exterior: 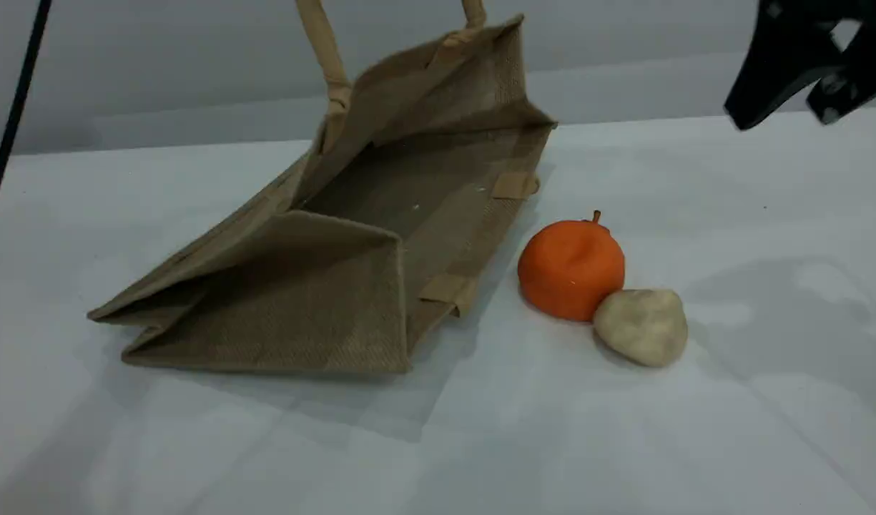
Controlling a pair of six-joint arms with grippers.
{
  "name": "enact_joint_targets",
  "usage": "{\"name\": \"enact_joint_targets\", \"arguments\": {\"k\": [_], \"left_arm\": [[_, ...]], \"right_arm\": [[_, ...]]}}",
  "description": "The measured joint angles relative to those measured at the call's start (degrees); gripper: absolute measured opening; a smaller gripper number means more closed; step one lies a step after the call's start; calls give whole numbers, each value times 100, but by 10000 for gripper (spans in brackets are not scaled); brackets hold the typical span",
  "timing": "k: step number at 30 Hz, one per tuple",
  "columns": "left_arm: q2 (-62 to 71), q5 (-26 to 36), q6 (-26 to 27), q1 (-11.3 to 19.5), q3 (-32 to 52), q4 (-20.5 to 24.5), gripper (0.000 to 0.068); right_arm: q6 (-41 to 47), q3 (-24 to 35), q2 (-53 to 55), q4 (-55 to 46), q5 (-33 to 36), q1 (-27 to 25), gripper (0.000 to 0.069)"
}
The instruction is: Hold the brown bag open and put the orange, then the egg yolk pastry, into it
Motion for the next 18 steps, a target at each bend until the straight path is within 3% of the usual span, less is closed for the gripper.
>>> {"name": "enact_joint_targets", "arguments": {"k": [18], "left_arm": [[-467,0,87,0,-4,41,92]], "right_arm": [[-100,-142,1076,175,-960,1095,552]]}}
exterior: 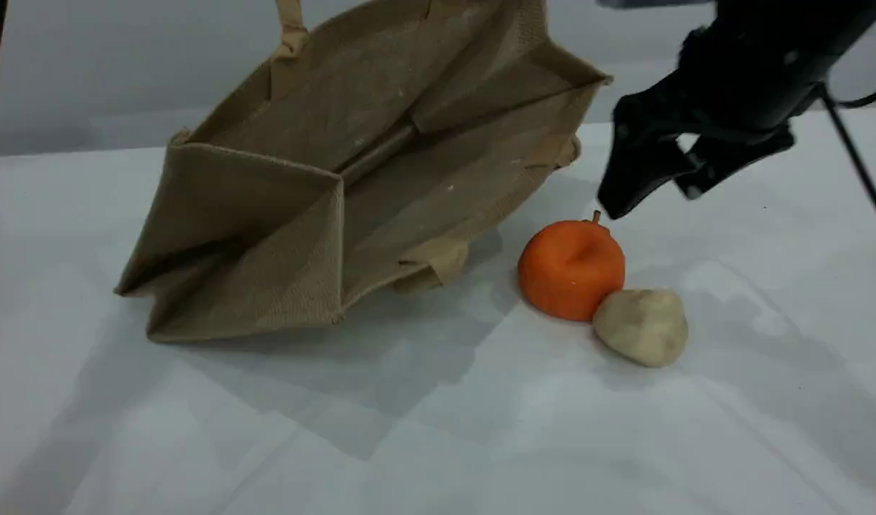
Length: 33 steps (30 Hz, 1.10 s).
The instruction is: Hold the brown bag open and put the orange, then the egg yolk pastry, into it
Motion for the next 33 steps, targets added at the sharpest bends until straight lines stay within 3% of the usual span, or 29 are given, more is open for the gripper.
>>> {"name": "enact_joint_targets", "arguments": {"k": [18,33], "left_arm": [[5,-10,-83,0,0,0,92],[5,-10,-90,0,0,0,92]], "right_arm": [[-149,-956,1119,59,-128,46,552],[-302,-1012,1720,63,-474,46,534]]}}
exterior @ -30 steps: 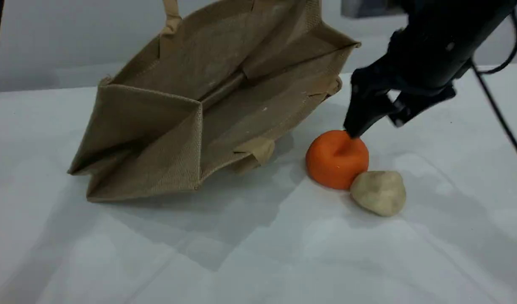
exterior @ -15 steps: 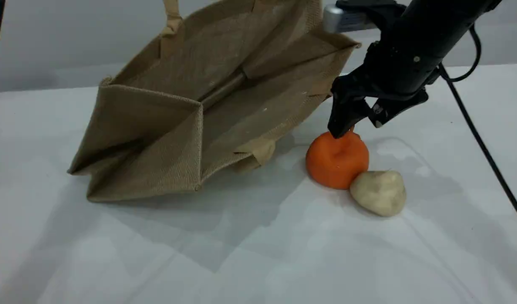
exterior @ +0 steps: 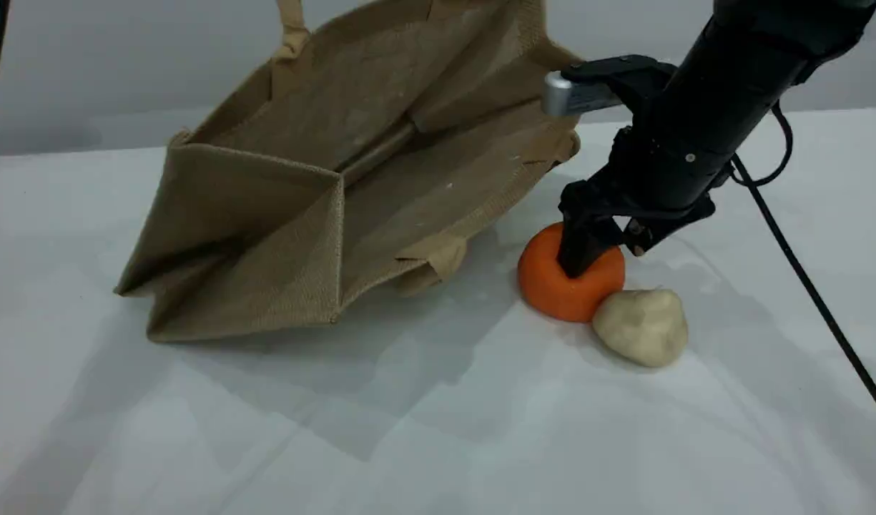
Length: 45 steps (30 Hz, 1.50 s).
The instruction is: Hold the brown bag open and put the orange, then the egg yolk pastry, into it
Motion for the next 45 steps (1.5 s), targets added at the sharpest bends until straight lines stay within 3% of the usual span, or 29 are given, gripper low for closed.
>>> {"name": "enact_joint_targets", "arguments": {"k": [5,12,14,26,30,40,45], "left_arm": [[0,5,0,0,0,0,92],[0,5,-4,0,0,0,92],[0,5,-4,0,0,0,92],[0,5,13,0,0,-5,92],[0,5,107,0,0,-5,92],[0,5,775,0,0,-178,92],[0,6,934,0,0,-366,92]], "right_arm": [[-2,0,18,13,6,0,407],[-22,0,-7,-11,208,0,91],[-118,0,-86,-87,406,0,39],[627,18,-1419,-811,1151,-5,19],[647,31,-2003,-616,1295,-5,19],[87,138,-2661,227,1121,143,19],[-378,501,-2657,624,512,516,19]]}}
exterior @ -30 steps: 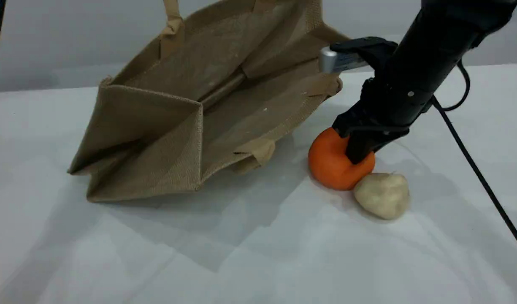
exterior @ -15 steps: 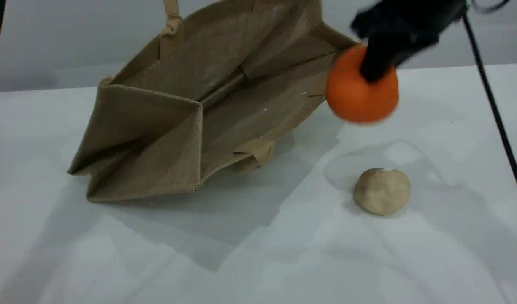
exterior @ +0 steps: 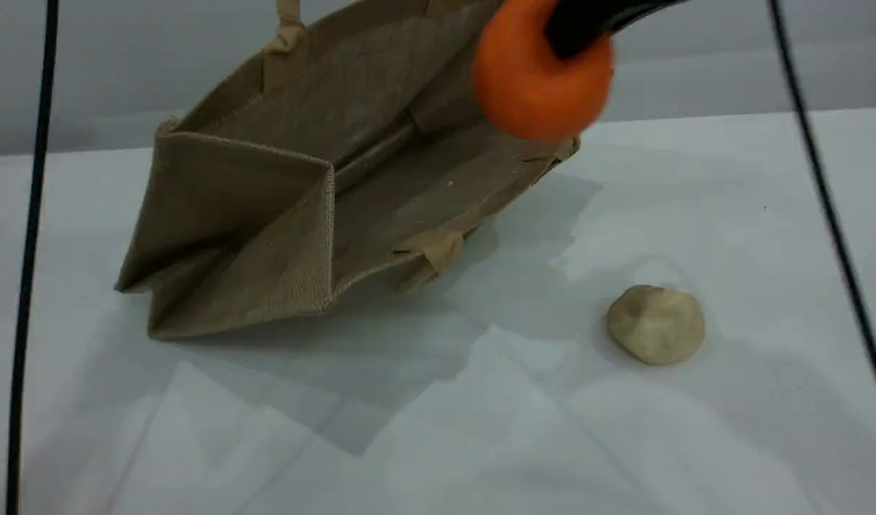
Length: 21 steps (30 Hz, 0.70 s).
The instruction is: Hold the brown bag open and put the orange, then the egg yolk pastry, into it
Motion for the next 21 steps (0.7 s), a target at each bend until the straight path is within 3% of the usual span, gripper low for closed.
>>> {"name": "enact_joint_targets", "arguments": {"k": [9,21], "left_arm": [[0,0,-34,0,0,-230,92],[0,-1,-39,0,0,-284,92]], "right_arm": [[-420,92,342,362,-1359,834,19],[-620,82,1568,420,-2827,852,19]]}}
